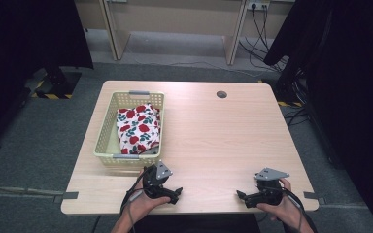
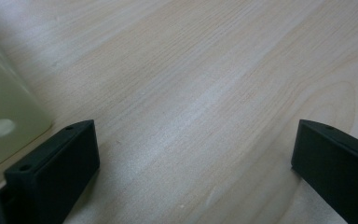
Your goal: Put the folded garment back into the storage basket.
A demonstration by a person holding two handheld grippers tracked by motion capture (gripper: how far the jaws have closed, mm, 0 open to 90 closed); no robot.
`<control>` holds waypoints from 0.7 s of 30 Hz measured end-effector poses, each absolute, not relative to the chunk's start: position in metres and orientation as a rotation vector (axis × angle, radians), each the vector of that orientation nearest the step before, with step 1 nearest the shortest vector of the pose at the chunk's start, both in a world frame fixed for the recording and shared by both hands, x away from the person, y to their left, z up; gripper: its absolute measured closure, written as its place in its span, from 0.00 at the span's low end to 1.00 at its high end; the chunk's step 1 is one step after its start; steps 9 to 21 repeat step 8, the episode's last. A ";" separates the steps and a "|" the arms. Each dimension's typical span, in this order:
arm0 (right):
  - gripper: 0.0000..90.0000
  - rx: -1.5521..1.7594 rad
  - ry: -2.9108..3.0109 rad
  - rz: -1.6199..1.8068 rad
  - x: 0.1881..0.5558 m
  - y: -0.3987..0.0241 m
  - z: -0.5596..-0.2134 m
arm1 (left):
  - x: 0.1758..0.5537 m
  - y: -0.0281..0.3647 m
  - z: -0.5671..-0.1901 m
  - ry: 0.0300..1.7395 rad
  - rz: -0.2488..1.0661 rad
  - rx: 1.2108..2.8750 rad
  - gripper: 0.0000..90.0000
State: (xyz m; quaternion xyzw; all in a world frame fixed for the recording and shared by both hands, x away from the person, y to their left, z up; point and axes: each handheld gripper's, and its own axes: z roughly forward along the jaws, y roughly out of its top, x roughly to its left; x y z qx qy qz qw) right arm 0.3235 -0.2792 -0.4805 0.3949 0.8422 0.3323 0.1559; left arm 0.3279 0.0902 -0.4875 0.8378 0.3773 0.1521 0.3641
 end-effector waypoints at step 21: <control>0.01 1.127 2.414 0.956 0.322 -0.278 -0.481 | 0.329 0.090 -0.488 0.970 0.390 2.155 0.00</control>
